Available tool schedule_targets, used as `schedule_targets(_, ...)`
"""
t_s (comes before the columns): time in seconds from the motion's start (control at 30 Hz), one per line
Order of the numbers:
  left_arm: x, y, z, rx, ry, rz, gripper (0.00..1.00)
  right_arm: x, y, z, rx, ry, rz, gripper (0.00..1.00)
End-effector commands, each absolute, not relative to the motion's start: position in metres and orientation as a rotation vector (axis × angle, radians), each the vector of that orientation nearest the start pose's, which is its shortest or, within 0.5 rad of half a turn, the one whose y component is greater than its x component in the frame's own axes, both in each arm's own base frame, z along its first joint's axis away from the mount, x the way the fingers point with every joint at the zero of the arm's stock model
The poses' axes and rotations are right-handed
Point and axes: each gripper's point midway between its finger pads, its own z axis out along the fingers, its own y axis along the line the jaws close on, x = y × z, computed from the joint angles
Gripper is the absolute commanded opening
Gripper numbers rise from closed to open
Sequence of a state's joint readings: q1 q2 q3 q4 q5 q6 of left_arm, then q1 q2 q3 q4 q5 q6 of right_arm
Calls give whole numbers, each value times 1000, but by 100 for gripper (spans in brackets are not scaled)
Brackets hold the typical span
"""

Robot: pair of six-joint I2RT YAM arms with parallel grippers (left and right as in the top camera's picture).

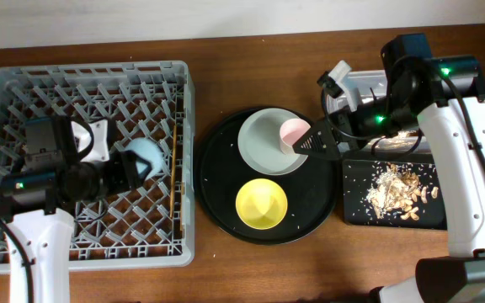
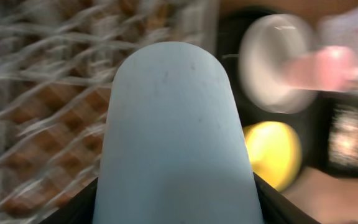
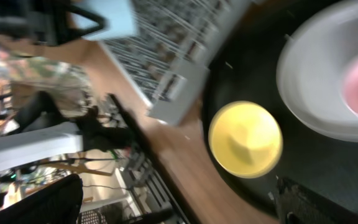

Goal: Sort waste into correct bins and load items into the dishwasher rack

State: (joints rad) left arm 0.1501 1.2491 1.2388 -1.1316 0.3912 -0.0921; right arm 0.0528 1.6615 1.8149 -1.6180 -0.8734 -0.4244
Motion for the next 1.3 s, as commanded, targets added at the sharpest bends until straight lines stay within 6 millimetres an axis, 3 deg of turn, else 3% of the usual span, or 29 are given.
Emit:
schedule_targets(0.0,274,25,193,-371,2736,-134,46,289,129,262,-608,2718,1021,99)
schedule_targets(0.2,275,28,168,-399,2844,-114,46,286,129,245,-594,2754,1042,99)
schedule_targets(0.43,285,23,148,-407,2901,-175,46,288,129,244,-597,2746,1037,99)
schedule_targets(0.93,285,6,141,-356,2925,-240,47,289,129,244,-598,2744,1036,99)
schedule_targets(0.97,285,6,139,-355,2927,-240,54,289,129,244,-598,2744,1037,99)
schedule_targets(1.0,286,6,139,-355,2924,-239,69,289,129,244,-598,2744,1037,99)
schedule_targets(1.1,289,7,140,-352,2911,-239,99,288,129,244,-598,2745,1036,99)
schedule_targets(1.2,293,7,141,-349,2894,-239,99,287,135,250,-592,2718,1099,99)
schedule_targets(1.27,301,8,152,-341,2858,-245,99,284,142,255,-590,2697,1162,99)
